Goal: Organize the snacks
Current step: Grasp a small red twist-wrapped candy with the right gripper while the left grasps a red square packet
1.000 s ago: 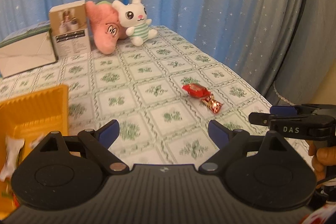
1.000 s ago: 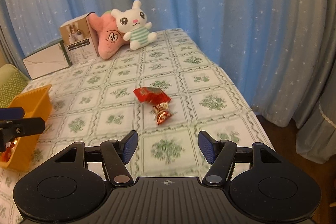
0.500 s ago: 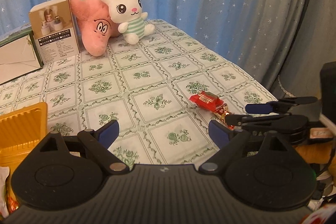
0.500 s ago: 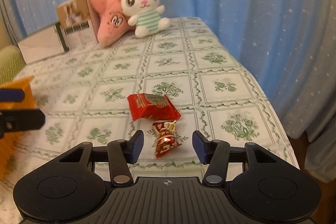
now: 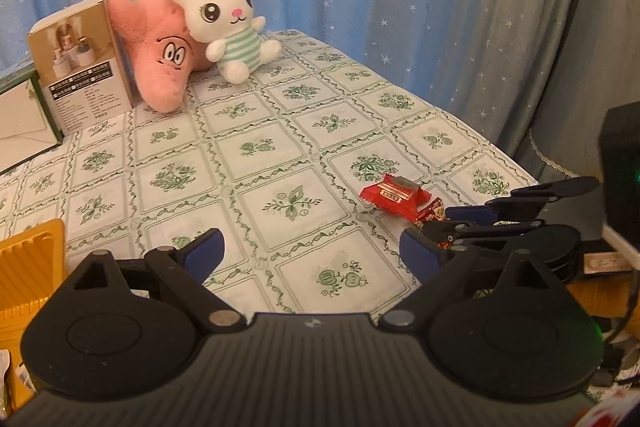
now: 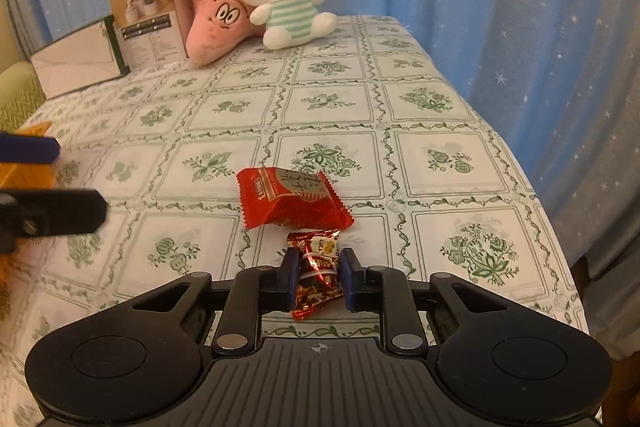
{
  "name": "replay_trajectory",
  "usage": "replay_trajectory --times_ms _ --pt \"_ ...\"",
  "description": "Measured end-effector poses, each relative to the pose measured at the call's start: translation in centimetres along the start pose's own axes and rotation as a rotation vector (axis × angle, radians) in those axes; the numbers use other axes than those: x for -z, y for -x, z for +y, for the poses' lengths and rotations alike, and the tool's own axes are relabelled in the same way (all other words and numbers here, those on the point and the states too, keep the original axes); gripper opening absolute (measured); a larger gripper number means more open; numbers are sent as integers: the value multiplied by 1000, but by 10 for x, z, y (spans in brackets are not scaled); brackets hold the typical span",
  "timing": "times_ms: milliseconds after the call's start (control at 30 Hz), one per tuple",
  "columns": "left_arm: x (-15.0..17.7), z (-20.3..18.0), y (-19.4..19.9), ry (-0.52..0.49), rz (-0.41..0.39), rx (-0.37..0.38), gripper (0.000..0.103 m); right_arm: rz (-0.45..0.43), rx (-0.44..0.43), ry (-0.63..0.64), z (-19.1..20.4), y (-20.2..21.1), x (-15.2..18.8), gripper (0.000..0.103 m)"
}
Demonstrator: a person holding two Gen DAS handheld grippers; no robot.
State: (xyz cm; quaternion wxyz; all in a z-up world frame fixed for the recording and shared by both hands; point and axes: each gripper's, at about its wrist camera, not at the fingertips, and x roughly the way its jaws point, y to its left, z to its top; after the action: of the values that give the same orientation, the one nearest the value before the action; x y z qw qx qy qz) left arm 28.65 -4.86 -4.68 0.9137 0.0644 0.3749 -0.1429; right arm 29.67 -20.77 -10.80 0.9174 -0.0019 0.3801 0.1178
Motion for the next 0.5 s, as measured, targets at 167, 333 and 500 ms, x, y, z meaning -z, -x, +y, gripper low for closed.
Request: replay_trajectory --times_ms 167,333,500 --pt "-14 -18 -18 -77 -3 33 93 -47 22 -111 -10 23 0 21" --pt "-30 -36 -44 -123 -10 93 88 -68 74 -224 -33 31 0 21" --pt "-40 -55 -76 -235 13 118 77 -57 92 -286 -49 31 2 21"
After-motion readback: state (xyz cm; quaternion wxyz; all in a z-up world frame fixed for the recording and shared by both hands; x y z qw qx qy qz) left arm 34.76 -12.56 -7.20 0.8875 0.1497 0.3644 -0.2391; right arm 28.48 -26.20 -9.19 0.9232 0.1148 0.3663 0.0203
